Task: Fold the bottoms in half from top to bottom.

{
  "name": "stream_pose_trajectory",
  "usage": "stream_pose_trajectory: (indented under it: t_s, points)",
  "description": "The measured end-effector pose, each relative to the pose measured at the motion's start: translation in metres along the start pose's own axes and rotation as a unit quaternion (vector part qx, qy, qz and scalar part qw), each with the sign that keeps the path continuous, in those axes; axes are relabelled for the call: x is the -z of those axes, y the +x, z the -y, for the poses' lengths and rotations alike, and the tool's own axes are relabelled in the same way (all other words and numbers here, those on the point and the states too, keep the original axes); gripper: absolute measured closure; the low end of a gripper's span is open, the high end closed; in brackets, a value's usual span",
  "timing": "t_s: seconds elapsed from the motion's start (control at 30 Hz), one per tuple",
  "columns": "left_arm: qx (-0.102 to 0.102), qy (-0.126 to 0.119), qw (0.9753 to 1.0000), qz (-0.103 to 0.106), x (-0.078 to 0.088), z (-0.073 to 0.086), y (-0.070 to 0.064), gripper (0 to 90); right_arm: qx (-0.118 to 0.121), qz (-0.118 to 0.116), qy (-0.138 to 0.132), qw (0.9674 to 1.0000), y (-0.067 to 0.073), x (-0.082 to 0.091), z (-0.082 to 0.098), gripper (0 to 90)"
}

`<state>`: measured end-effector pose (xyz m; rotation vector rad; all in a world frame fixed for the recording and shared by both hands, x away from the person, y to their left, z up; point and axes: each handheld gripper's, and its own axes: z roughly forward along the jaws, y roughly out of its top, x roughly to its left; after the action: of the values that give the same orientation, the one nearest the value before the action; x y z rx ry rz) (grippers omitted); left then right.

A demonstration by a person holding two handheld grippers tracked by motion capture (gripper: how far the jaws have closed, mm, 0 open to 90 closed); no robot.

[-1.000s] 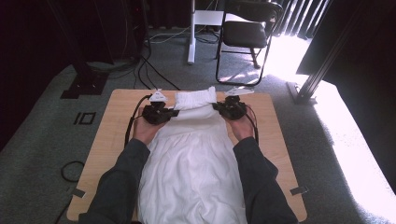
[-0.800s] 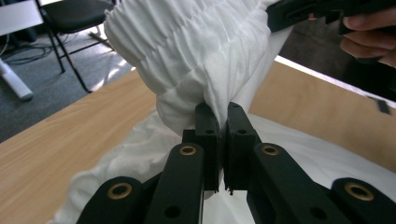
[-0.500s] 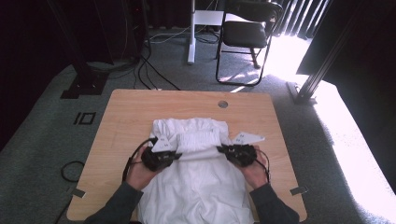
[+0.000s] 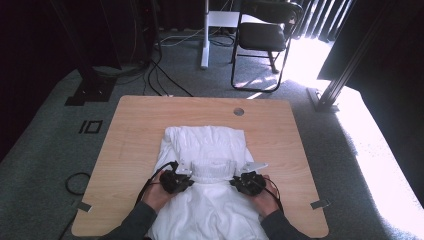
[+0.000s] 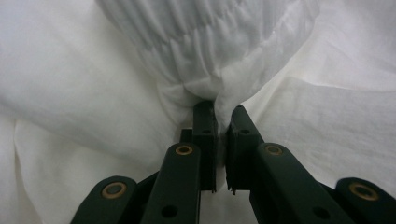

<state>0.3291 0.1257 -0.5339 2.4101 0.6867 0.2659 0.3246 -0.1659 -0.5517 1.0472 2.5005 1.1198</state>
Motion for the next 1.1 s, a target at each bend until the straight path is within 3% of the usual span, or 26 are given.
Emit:
stream_pose_trajectory:
  t_s: [0.1,0.27,0.43,0.53,0.8,1.1]
  points:
    - [0.023,-0.024,0.9994,0.0,-0.005,0.0,0.017,85.6,0.001,0.009,0.001,1.0,-0.006,-0.005,-0.006,81.2]
    - [0.07,-0.063,0.9955,-0.006,-0.014,0.0,0.043,85.7,0.004,0.029,0.002,0.9996,-0.02,-0.021,-0.025,80.9]
    - [0.051,-0.039,0.9965,-0.054,-0.023,-0.02,0.054,85.8,0.001,0.059,0.008,0.9982,-0.036,-0.037,-0.046,80.7]
    - [0.059,-0.034,0.9956,-0.064,-0.03,-0.03,0.064,85.8,-0.018,0.07,0.007,0.9974,-0.052,-0.046,-0.058,80.0]
    - [0.057,-0.015,0.9931,-0.102,-0.045,-0.054,0.088,84.5,-0.047,0.087,-0.004,0.9951,-0.071,-0.059,-0.071,79.5]
    - [0.07,-0.021,0.9929,-0.095,-0.047,-0.056,0.094,82.2,-0.058,0.083,-0.007,0.9949,-0.078,-0.06,-0.073,78.7]
